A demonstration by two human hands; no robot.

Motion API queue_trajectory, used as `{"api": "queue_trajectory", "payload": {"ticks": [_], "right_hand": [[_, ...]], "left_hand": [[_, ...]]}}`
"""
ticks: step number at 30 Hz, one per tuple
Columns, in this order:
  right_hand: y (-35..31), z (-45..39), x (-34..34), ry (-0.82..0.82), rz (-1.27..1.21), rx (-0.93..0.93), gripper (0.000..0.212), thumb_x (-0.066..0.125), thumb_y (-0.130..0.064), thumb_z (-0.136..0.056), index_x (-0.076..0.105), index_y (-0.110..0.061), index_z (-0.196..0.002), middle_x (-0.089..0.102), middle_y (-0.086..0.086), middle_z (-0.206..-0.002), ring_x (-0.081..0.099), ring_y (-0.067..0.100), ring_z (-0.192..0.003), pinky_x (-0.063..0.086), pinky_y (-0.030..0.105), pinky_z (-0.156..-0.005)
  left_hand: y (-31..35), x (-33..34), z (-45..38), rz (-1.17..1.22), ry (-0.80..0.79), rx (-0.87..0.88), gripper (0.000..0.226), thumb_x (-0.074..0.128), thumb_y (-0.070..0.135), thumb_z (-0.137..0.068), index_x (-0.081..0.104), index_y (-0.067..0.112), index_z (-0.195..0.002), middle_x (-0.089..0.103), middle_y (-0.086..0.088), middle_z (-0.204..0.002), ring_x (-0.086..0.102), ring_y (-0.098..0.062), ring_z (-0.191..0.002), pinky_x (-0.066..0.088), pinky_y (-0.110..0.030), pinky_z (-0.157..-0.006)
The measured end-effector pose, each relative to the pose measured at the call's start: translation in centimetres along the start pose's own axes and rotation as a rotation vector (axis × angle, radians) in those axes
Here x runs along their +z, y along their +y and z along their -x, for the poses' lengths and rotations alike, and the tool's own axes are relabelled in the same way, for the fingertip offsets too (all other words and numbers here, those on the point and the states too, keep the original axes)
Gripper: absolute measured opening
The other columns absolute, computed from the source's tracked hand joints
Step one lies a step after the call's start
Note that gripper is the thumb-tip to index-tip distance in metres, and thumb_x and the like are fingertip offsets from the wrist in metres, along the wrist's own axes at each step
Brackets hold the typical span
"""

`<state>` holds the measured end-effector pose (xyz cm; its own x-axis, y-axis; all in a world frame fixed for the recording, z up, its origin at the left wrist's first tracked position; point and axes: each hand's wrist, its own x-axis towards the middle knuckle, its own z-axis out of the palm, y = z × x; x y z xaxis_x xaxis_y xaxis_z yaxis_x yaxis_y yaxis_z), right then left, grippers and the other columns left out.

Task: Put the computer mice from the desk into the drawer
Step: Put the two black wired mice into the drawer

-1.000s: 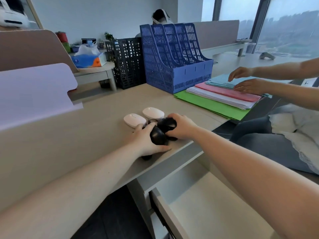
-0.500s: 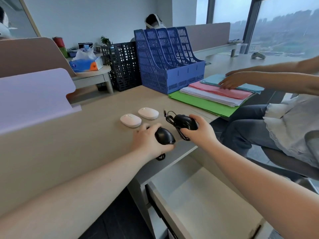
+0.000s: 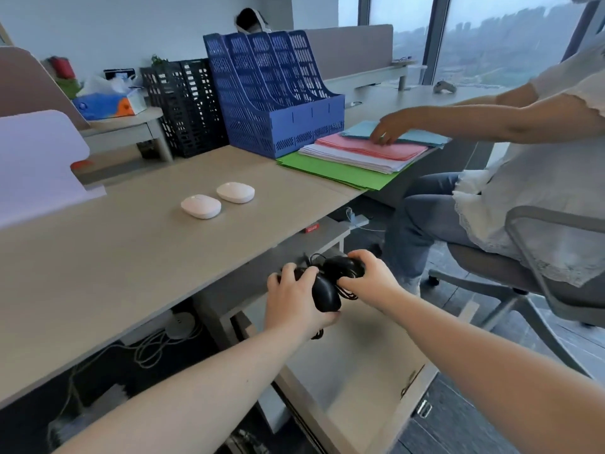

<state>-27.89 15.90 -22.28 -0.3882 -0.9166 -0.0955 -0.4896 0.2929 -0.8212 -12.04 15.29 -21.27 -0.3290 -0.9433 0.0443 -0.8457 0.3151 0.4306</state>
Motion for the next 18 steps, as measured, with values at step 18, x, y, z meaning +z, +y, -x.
{"api": "queue_trajectory", "payload": {"ticks": [18], "right_hand": [[6.5,-6.9,8.3,-0.181,0.264,0.031,0.069,0.069,-0.035,-0.082,0.035,-0.021,-0.141,0.046,0.014,-0.133,0.041,0.031,-0.129,0.039,0.038,-0.108]], "left_hand": [[-6.9,7.9,-6.2,-0.012,-0.255,-0.177,0.085,0.073,0.052,-0.067,0.034,0.032,-0.14,0.018,-0.004,-0.155,0.037,-0.031,-0.136,0.044,-0.044,-0.099]]}}
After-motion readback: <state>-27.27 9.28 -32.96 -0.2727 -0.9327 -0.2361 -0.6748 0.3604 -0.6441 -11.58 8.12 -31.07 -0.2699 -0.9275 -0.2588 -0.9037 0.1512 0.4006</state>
